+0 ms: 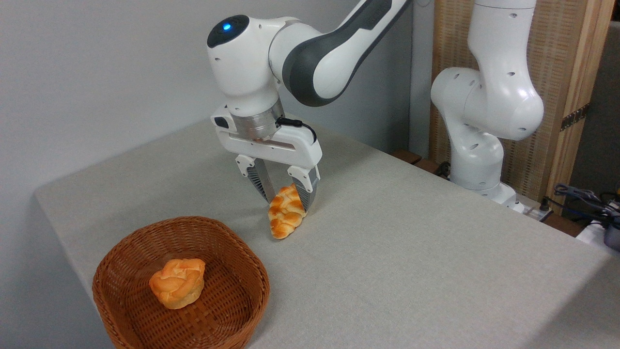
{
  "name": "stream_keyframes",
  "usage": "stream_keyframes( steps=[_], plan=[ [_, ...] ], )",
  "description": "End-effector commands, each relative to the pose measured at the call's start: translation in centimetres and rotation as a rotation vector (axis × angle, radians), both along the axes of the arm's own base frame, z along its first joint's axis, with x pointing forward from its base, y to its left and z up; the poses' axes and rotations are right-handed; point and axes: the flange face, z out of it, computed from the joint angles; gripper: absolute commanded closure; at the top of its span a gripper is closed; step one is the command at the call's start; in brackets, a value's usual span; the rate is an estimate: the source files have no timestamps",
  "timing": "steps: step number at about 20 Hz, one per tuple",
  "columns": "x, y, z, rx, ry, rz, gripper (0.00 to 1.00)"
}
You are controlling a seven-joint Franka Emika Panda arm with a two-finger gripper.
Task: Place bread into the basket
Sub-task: 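Close the gripper fingers around the middle of the braided roll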
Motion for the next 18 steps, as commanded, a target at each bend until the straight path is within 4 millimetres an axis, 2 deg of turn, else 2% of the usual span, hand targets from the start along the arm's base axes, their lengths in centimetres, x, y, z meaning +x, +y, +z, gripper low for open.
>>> stream_keyframes(
  steps=[1, 12, 18],
  plan=[
    [-0.3, -0.1, 0.1, -0.01, -0.033, 0.004, 0.01],
    [0.0, -0.2, 0.4, -0.022, -0.058, 0.024, 0.01],
    [-0.6, -0.7, -0.7, -0.012, -0.035, 0.002, 0.03]
  ],
)
